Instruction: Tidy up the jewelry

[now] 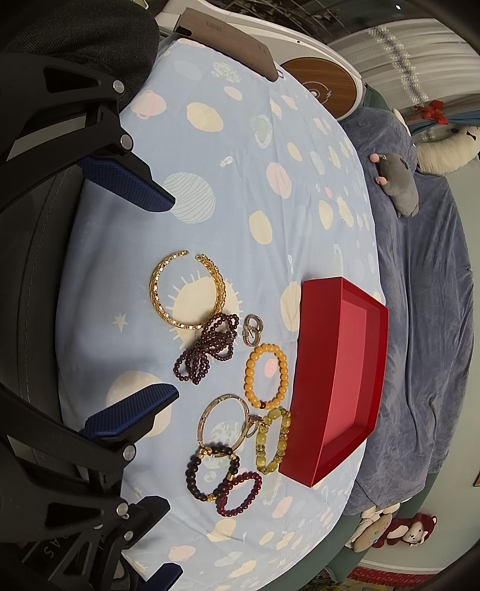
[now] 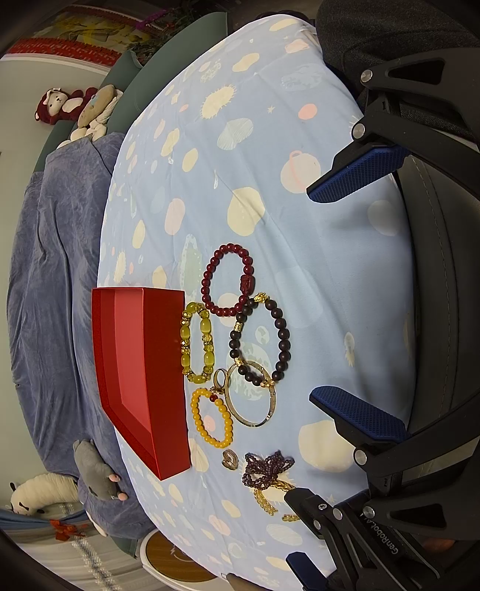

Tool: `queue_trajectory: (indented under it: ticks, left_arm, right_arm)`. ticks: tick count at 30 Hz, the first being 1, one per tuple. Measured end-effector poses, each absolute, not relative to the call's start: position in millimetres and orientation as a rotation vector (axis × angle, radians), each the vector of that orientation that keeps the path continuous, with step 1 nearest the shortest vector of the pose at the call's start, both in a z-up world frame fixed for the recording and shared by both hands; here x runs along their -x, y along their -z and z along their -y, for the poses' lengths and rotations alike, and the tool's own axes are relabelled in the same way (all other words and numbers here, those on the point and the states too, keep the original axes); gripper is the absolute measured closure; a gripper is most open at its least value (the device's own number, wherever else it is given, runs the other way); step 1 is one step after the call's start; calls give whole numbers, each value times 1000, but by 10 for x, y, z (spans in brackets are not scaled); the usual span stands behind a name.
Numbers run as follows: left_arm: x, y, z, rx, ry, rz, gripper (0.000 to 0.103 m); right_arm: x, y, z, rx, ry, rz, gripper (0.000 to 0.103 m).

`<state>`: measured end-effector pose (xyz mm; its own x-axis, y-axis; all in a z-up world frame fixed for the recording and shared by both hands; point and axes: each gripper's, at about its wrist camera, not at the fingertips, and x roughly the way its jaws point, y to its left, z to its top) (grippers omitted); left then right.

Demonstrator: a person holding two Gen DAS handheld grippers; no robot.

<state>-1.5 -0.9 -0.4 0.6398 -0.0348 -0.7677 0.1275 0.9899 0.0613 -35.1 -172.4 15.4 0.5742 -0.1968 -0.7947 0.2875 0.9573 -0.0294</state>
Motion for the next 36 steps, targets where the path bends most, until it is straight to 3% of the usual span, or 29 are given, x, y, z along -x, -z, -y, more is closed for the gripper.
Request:
queue_trajectory:
  ticks: [36]
  left_arm:
    - [-54,-60,-123,-70,109,-900,11]
  right_arm:
    - [352,-252,1779,-121,274,-895,7]
